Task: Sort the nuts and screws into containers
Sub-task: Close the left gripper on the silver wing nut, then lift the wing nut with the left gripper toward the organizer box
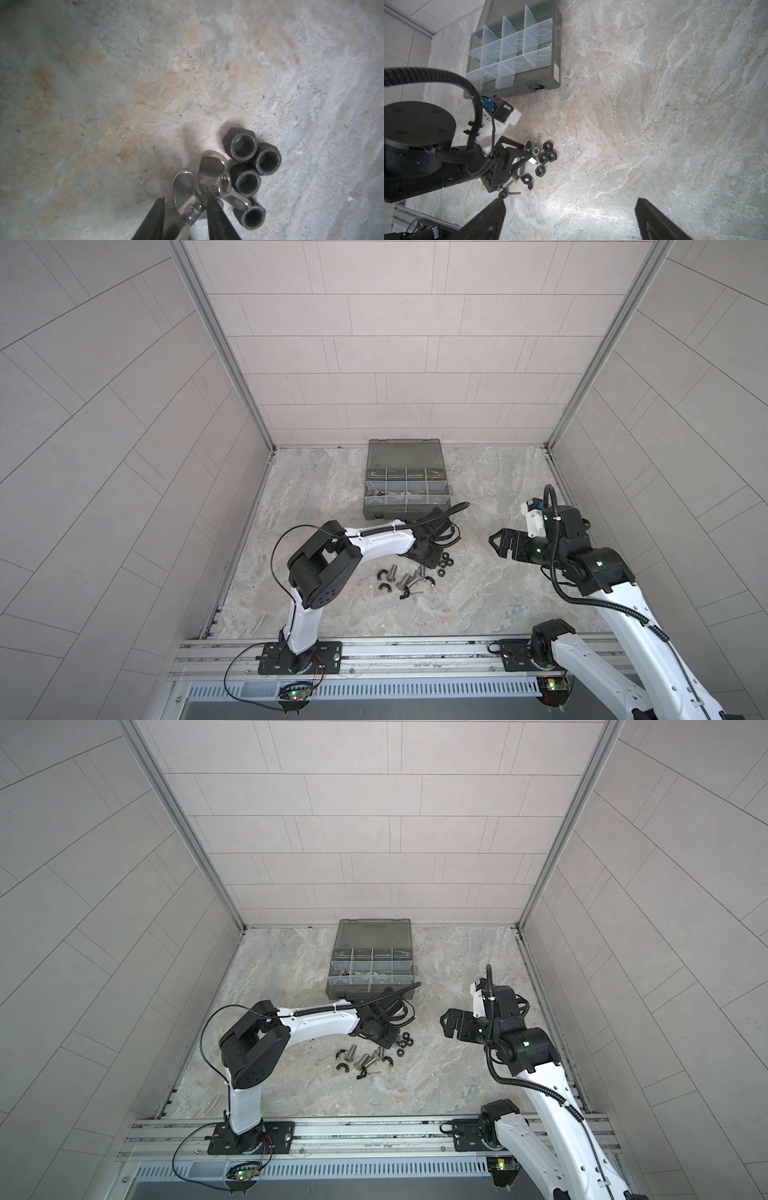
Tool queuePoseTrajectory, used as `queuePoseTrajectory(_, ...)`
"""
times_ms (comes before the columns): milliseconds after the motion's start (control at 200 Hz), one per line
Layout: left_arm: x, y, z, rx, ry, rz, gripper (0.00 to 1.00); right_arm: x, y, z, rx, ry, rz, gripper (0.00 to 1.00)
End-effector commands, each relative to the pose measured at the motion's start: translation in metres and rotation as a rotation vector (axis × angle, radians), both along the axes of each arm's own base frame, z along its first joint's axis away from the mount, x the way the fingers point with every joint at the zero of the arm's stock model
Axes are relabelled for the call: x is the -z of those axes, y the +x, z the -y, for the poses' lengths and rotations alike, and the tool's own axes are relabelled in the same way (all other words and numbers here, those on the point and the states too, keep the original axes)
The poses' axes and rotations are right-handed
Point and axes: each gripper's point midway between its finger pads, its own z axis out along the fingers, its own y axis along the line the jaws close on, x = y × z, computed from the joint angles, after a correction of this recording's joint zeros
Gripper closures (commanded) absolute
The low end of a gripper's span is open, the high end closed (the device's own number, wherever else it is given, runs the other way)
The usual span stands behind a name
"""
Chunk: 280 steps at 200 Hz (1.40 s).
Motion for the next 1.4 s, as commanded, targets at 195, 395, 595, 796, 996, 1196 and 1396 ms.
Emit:
queuePoseTrajectory(195, -0.002, -0.008, -0.008, 0.014, 0.042, -0.019, 0.62, -0.003, 0.0, 0.001, 0.002, -0.006, 0.004, 0.01)
queuePoseTrajectory(395, 0.002, -0.006, -0.004, 0.026, 0.052, -0.03, 0.64, -0.002, 0.0, 0.002, 0.002, -0.009, 0.003, 0.01)
queuePoseTrajectory(595, 0.004, -0.004, -0.004, 0.032, 0.061, -0.029, 0.67, -0.002, 0.002, 0.002, 0.001, -0.011, 0.002, 0.01)
queuePoseTrajectory(796, 0.009, -0.002, -0.002, 0.033, 0.069, -0.04, 0.67, -0.005, 0.001, 0.002, 0.001, -0.01, 0.007, 0.01)
queuePoseTrajectory(996, 0.012, 0.0, -0.004, 0.023, 0.075, -0.046, 0.77, -0.007, -0.001, 0.002, -0.001, -0.006, 0.01, 0.01)
queuePoseTrajectory(1196, 0.012, 0.002, -0.007, 0.013, 0.076, -0.048, 0.83, -0.004, -0.003, 0.002, -0.001, -0.007, 0.003, 0.01)
queuePoseTrajectory(1396, -0.004, 0.01, -0.012, 0.007, 0.077, -0.012, 0.83, -0.006, -0.002, 0.001, -0.001, -0.003, 0.008, 0.01)
